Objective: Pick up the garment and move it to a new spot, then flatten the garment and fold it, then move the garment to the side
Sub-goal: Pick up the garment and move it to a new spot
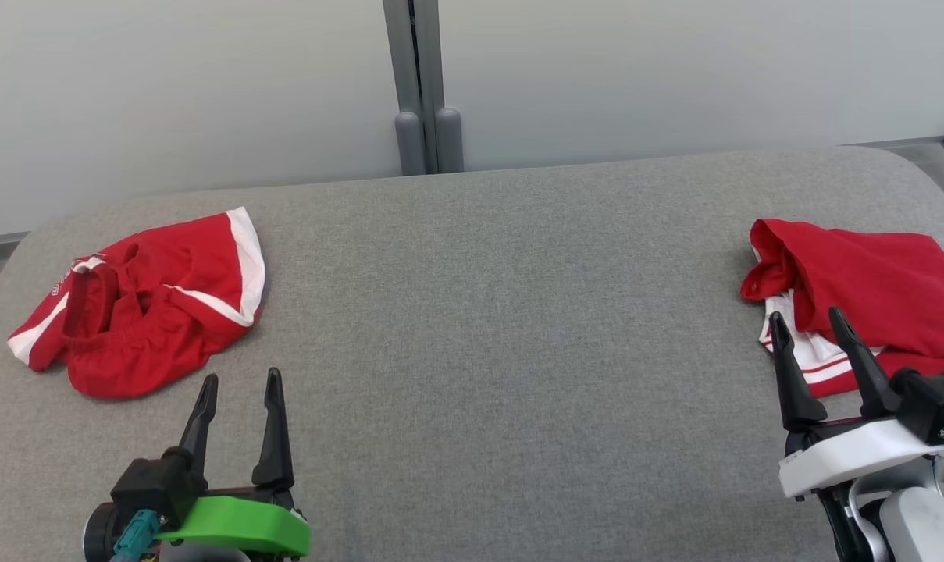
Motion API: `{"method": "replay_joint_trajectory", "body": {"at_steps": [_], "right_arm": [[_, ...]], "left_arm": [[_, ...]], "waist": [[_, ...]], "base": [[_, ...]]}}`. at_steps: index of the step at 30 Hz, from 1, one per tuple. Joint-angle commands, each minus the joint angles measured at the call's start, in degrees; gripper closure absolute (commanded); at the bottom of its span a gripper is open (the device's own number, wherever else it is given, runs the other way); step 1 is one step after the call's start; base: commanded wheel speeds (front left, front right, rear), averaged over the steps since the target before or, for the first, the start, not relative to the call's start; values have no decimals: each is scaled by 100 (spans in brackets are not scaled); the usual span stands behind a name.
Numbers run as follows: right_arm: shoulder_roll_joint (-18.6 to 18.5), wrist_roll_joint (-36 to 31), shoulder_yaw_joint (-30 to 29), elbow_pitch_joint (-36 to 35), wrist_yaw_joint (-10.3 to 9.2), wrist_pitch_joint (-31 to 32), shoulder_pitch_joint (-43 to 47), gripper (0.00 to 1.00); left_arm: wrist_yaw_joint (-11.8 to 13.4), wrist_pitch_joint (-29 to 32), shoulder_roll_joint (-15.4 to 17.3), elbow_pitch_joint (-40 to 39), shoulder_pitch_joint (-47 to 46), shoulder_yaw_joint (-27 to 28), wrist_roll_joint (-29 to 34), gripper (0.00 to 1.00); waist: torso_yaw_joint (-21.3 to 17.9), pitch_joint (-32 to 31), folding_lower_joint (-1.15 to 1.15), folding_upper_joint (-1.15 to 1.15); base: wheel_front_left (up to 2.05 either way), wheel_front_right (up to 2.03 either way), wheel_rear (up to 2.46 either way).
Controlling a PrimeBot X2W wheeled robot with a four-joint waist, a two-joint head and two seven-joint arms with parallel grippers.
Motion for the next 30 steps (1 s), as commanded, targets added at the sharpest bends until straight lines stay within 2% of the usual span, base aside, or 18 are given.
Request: {"method": "replay_joint_trajectory", "body": {"at_steps": [1,13,17,30], "right_arm": [[10,-45,5,-10,-8,-13,63,0],[54,-68,170,-14,-8,-13,10,0],[81,-47,191,-85,-8,-13,35,0],[223,6,486,-280,-8,-13,36,0]], "left_arm": [[-37,-17,-27,1,98,54,110,0],[-247,-17,-241,50,8,346,390,0],[-244,-17,-274,76,-41,416,469,0],[-266,-18,-279,161,-124,637,523,0]], "waist": [[18,3,0,0],[126,2,0,0],[291,10,0,0],[1600,17,0,0]], "base": [[0,0,0],[0,0,0],[0,0,0],[0,0,0]]}}
